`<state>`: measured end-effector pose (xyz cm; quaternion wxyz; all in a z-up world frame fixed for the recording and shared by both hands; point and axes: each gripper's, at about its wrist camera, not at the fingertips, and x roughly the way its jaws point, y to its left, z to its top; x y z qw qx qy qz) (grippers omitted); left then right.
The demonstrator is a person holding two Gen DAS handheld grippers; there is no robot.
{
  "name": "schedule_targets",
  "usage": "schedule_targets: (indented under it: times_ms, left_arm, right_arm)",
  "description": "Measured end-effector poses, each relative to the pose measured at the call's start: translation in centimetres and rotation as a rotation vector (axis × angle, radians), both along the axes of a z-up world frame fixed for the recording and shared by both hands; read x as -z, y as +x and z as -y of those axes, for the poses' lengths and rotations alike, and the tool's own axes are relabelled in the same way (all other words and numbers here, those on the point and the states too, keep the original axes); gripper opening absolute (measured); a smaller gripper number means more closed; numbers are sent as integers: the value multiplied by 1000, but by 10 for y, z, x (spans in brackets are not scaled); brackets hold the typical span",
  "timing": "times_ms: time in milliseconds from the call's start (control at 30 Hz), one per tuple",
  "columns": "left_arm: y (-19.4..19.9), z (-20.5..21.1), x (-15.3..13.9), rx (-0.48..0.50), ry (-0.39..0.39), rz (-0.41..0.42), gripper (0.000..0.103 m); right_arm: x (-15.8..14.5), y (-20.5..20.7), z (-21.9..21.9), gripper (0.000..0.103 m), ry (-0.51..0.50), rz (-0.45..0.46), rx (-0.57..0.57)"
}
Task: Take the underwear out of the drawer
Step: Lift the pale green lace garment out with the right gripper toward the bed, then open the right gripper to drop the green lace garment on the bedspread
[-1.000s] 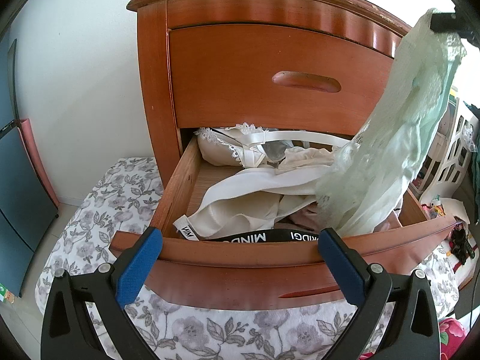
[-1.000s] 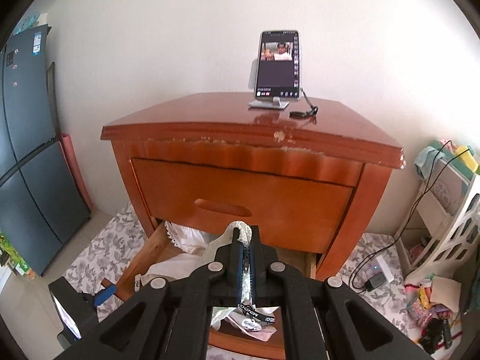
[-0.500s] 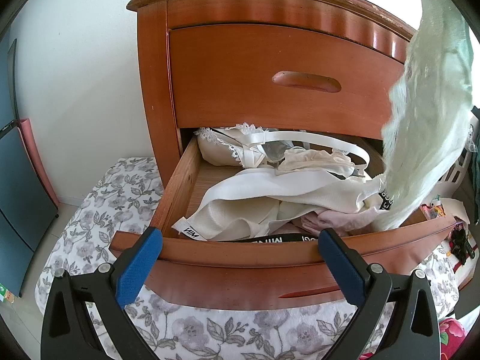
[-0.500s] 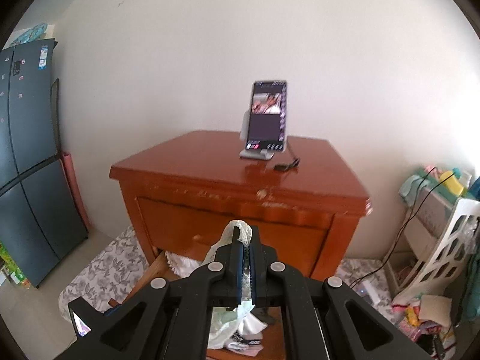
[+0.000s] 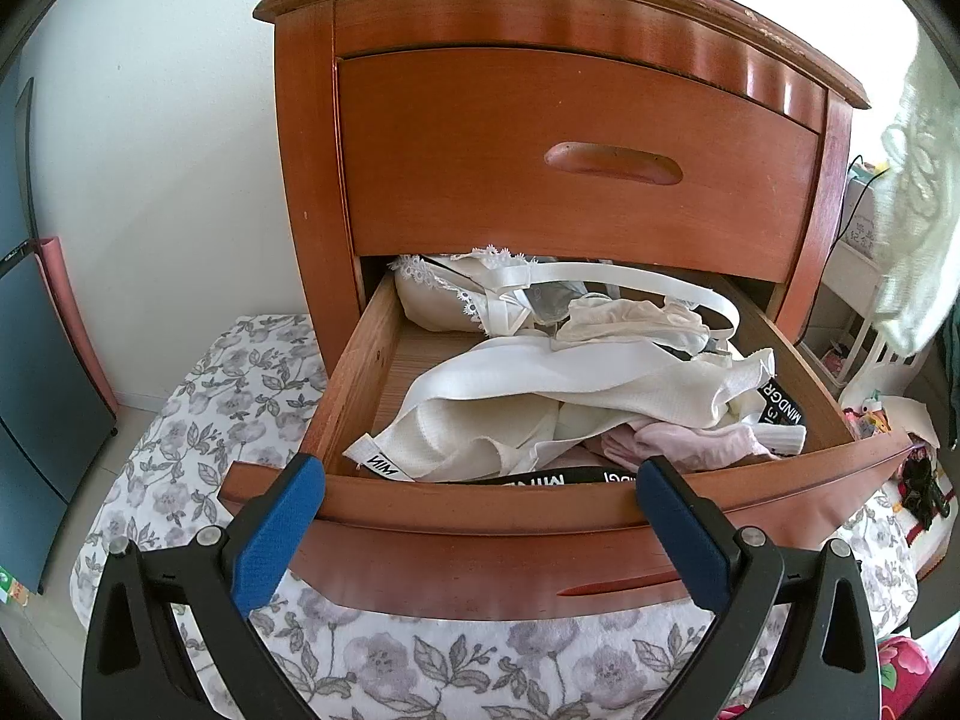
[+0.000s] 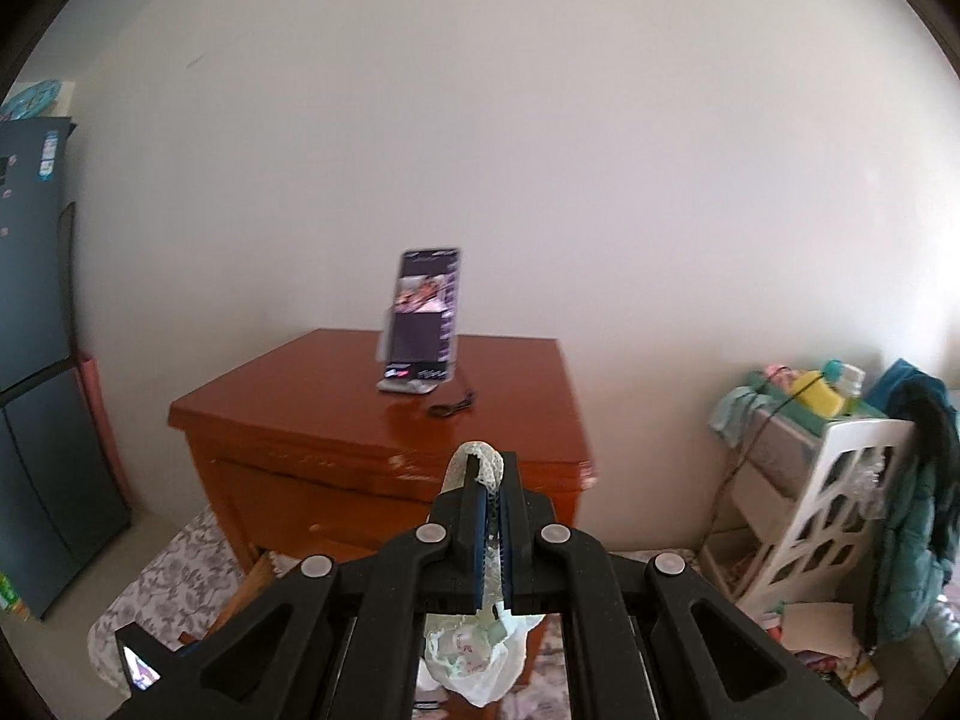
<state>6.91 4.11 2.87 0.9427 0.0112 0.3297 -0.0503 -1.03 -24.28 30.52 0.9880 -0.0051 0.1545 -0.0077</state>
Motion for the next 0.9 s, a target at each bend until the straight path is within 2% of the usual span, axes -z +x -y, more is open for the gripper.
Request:
schedule_targets:
  times_ms: [233, 433, 600, 900]
  left_arm:
    - [0, 0, 0, 0, 0, 0, 103]
    - [0, 0, 0, 0, 0, 0, 103]
    - [0, 0, 0, 1, 1, 0, 103]
    - [0, 0, 0, 1, 0, 0, 103]
  right_arm:
    - [-2, -9, 36, 3, -17, -13, 89]
    - [34, 3, 71, 4, -14, -131, 180]
    - [88, 20, 95, 4, 23, -282, 217]
    - [216, 56, 120, 4, 87, -577, 248]
